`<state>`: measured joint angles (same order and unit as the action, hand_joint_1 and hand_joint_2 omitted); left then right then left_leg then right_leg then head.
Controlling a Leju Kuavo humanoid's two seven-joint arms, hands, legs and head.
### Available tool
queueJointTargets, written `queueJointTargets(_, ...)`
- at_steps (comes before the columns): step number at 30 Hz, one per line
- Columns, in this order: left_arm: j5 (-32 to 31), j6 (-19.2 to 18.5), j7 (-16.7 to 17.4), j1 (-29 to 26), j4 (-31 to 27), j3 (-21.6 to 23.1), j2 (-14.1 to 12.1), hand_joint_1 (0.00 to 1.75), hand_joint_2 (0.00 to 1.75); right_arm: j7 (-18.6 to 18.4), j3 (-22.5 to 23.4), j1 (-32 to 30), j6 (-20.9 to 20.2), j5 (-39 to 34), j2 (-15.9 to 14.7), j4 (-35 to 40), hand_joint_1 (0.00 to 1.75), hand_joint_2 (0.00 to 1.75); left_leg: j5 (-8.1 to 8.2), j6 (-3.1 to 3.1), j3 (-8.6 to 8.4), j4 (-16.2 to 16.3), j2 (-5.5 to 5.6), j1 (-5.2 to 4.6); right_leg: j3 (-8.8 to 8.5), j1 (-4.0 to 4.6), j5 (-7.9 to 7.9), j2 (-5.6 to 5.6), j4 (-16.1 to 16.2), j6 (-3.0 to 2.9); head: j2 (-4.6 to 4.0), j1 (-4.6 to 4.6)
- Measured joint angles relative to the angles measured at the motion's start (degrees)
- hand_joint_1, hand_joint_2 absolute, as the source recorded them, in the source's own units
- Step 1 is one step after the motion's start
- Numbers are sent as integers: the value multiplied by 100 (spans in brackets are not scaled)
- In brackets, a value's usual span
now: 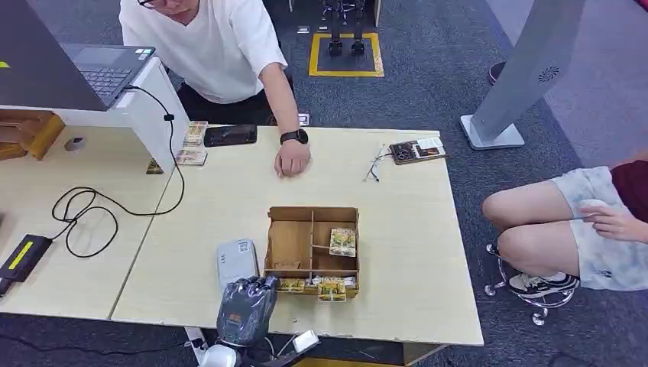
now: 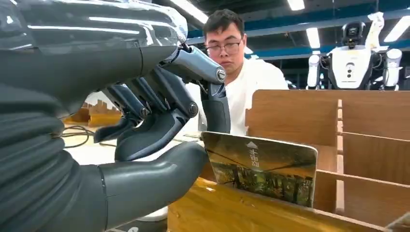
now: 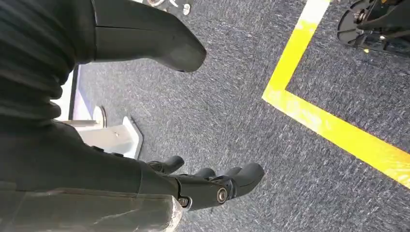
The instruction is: Pass the card to the sensor for recognition and then transmit it.
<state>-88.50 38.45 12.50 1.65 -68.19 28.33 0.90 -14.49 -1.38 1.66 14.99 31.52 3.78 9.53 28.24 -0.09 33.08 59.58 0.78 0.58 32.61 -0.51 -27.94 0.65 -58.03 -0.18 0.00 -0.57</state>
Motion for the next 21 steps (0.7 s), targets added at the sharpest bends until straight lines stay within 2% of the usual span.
queueJointTargets(9, 48, 0, -175, -76, -66, -114, 24, 175, 175, 0, 33, -1, -2, 11, 0, 0, 0, 175, 0, 0, 0, 0, 0, 0, 0, 0, 0, 0, 0, 0, 0, 0)
queueJointTargets(10, 46, 0, -179, -87, -68, -131, 35, 52, 175, 0, 35, -1, 0, 13, 0, 0, 0, 175, 0, 0, 0, 0, 0, 0, 0, 0, 0, 0, 0, 0, 0, 0)
queueJointTargets(12, 24, 0, -177, -101, -74, -166, 52, 52, 175, 0, 37, -3, -2, 13, 0, 0, 0, 175, 0, 0, 0, 0, 0, 0, 0, 0, 0, 0, 0, 0, 0, 2)
queueJointTargets(13, -9, 0, -166, -115, -94, -190, 57, 0, 175, 0, 37, -2, -2, 18, 0, 0, 0, 175, 0, 0, 0, 0, 0, 0, 0, 0, 0, 0, 0, 0, 0, 0)
queueJointTargets(21, -35, 0, 101, -161, -313, -238, 79, 0, 175, 0, 50, -3, -2, 98, 0, 0, 0, 175, 0, 0, 0, 0, 0, 0, 0, 0, 0, 0, 0, 0, 0, 2)
